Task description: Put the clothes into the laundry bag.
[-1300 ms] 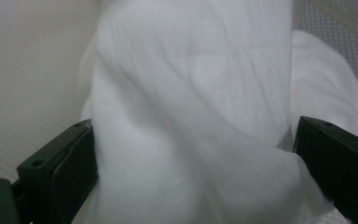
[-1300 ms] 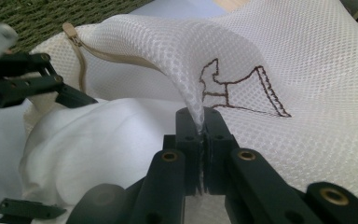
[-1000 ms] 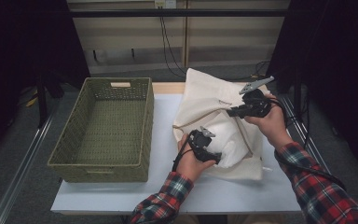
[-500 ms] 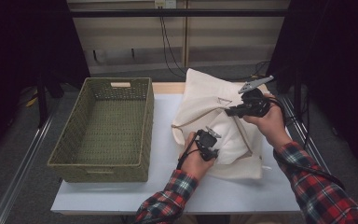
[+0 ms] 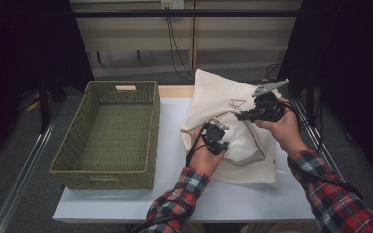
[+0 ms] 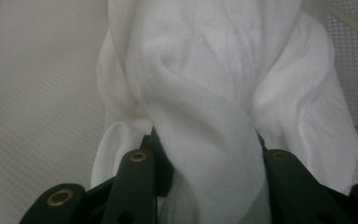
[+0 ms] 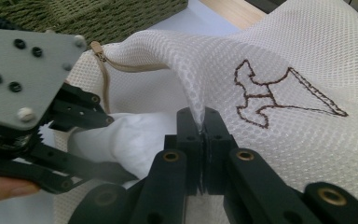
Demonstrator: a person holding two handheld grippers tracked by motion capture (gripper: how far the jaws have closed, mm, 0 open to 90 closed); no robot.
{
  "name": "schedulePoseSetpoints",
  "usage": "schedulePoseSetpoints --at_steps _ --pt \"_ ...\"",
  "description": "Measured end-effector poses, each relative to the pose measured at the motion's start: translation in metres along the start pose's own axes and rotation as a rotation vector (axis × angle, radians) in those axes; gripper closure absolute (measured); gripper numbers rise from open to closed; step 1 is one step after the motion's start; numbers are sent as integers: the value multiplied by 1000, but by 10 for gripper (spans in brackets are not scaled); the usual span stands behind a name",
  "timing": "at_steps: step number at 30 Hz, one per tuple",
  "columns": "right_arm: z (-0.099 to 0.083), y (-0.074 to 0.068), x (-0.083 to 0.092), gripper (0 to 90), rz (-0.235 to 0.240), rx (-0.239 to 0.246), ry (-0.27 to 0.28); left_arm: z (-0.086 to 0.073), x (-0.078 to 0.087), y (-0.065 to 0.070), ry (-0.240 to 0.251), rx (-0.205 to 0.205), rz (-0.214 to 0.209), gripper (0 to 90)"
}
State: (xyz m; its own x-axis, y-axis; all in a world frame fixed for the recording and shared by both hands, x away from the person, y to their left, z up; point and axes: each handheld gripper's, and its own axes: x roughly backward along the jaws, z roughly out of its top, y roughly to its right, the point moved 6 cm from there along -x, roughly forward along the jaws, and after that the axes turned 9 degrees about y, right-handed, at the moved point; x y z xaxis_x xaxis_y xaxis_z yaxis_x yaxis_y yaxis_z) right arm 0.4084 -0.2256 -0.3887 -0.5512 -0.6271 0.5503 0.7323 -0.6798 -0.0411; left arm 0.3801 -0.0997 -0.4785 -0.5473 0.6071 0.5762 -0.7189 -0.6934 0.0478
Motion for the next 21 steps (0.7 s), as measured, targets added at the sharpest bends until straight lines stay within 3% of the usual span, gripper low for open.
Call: schedulePoseSetpoints --at_steps 12,17,21 --pt "1 -4 0 884 20 11 7 3 -20 -19 36 50 52 675" --pt "0 -3 1 884 21 1 13 6 -22 -27 49 28 85 674" --pt "-1 -3 1 884 31 0 13 8 -22 -34 61 34 104 674"
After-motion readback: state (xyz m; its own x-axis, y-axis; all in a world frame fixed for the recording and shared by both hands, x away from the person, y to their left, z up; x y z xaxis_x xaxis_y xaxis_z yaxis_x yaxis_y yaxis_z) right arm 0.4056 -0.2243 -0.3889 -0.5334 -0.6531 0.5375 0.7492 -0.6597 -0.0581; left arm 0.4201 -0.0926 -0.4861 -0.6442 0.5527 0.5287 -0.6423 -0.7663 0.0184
